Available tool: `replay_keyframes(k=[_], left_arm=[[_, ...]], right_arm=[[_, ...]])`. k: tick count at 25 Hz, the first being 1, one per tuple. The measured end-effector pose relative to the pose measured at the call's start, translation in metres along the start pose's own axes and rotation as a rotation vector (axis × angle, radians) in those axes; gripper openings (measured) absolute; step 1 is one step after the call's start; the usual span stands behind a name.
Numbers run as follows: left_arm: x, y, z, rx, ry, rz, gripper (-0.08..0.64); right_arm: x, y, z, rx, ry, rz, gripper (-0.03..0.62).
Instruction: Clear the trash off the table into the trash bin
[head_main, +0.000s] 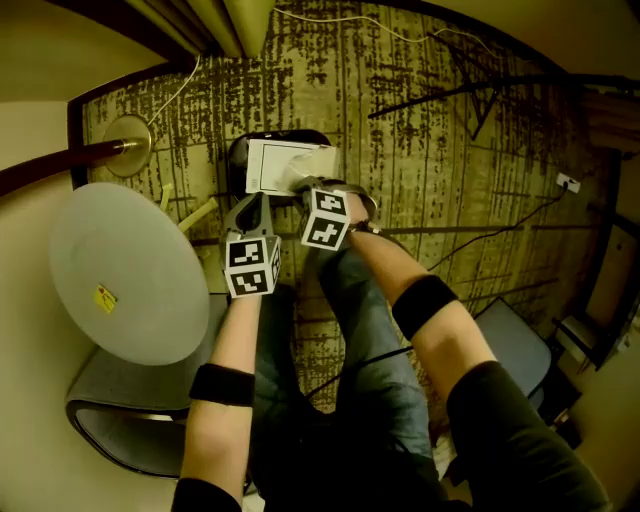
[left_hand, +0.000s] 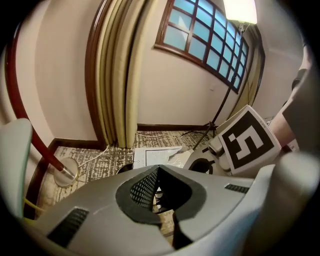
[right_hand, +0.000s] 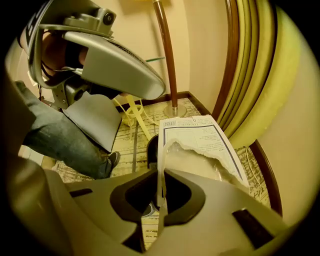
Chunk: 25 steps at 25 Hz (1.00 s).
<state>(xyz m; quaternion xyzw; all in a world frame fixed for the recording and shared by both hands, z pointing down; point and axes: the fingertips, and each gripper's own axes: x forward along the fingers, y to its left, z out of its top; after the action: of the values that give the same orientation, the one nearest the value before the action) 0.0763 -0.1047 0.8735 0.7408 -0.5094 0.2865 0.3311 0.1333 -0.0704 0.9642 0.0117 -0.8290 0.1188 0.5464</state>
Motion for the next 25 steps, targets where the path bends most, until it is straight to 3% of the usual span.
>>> replay_keyframes(k=[9,14,23,25], left_arm=[[0.075,0.018,-0.052,-0.042,0.032,0.007,0.007],[0.091,0.027,-0.068,-0.059,0.043,0.017,0.007],[0.089,0.029,-0.076,-0.076,0.052,0.02,0.007],[0.087,0.028,-0.074,-0.078,0.05,0.017,0.007]], right_arm=[[0.087,-0.009,-0.034,-0.041,0.041,0.049,0.043],[0.113,-0.011,-0.042,-0.009,0.054,0.062,0.046],[0.117,-0.023,-0.053,0.044,0.084,-0.014,0.167],[0.113,-0.026,-0.05,0.049,0.078,-0.029,0.167]])
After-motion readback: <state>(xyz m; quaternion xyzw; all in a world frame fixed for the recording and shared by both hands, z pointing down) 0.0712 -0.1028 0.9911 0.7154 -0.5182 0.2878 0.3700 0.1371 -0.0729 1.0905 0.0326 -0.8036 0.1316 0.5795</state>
